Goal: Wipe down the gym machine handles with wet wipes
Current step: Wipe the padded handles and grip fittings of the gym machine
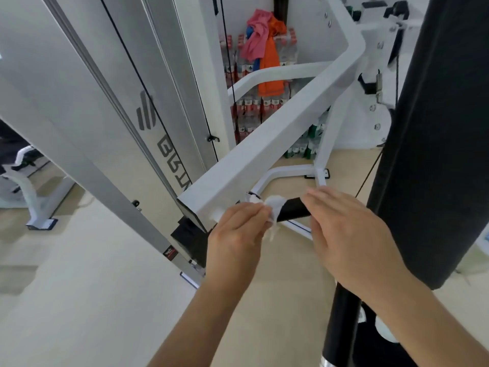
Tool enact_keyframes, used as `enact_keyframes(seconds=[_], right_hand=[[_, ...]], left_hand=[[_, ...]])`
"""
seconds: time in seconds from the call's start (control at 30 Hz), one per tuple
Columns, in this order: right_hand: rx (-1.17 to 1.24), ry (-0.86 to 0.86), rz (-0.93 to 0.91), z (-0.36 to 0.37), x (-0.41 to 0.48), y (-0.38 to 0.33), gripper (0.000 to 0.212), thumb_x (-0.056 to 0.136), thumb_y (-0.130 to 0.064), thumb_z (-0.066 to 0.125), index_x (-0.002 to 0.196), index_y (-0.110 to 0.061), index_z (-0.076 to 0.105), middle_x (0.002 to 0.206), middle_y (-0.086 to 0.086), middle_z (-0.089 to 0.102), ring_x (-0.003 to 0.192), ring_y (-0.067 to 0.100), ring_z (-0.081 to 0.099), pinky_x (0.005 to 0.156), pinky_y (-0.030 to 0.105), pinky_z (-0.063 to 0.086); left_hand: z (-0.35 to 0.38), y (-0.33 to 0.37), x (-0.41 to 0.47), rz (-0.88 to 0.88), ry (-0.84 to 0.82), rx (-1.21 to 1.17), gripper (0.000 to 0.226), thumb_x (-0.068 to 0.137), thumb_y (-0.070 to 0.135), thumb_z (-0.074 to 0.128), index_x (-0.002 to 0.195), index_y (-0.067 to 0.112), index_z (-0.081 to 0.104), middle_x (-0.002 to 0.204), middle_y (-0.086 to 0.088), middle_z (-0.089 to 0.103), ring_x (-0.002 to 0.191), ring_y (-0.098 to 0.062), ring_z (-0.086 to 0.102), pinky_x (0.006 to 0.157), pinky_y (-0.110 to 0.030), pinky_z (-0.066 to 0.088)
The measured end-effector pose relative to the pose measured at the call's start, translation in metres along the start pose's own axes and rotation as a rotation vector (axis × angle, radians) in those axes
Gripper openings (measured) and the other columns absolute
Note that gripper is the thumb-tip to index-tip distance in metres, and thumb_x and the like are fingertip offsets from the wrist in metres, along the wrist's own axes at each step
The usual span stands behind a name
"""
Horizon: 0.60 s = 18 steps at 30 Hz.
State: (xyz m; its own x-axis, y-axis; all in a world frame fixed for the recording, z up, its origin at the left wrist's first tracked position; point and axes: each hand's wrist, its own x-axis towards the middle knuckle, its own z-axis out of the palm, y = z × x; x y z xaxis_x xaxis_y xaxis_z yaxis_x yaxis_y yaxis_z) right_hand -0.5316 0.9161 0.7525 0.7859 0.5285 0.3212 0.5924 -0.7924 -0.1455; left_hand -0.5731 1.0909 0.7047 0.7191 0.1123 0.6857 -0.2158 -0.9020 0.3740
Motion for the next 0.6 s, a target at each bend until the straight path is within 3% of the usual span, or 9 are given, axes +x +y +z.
enact_keyframes(seconds=[0.13,0.33,0.5,0.6], right_hand=[[-0.085,-0.086,0.001,0.005,0.006,-0.02,0.044,0.087,-0.025,0.038,0.123,-0.012,0.059,0.124,0.009,0.062,0.12,0.032,0.053,0.103,0.048,0.041],[-0.055,-0.096,0.018,0.009,0.009,-0.027,0.044,0.084,-0.025,0.059,0.128,-0.019,0.055,0.125,0.007,0.06,0.124,0.029,0.05,0.106,0.051,0.035],[0.125,-0.034,0.052,0.002,0.011,-0.029,0.036,0.085,-0.017,0.05,0.12,-0.018,0.06,0.12,-0.002,0.063,0.122,0.02,0.052,0.109,0.036,0.028],[0.16,-0.023,0.06,-0.004,0.008,-0.032,0.038,0.084,-0.009,0.057,0.121,-0.016,0.059,0.121,-0.002,0.063,0.121,0.02,0.052,0.108,0.035,0.029]], left_hand=[[0.005,0.004,0.0,0.046,-0.018,-0.035,0.018,0.082,0.01,0.07,0.098,0.013,0.076,0.1,0.003,0.073,0.094,-0.015,0.065,0.083,-0.02,0.051],[-0.008,-0.02,-0.01,0.001,0.009,0.016,0.018,0.081,0.014,0.07,0.098,0.013,0.077,0.1,0.003,0.073,0.094,-0.015,0.063,0.084,-0.014,0.046],[-0.003,-0.017,0.005,0.113,-0.104,-0.017,0.023,0.084,0.025,0.066,0.104,0.017,0.075,0.104,0.007,0.073,0.099,-0.012,0.061,0.078,-0.02,0.052],[-0.016,-0.035,-0.002,0.119,-0.117,0.001,0.023,0.083,0.025,0.066,0.103,0.016,0.075,0.103,0.006,0.073,0.096,-0.014,0.067,0.074,-0.026,0.057]])
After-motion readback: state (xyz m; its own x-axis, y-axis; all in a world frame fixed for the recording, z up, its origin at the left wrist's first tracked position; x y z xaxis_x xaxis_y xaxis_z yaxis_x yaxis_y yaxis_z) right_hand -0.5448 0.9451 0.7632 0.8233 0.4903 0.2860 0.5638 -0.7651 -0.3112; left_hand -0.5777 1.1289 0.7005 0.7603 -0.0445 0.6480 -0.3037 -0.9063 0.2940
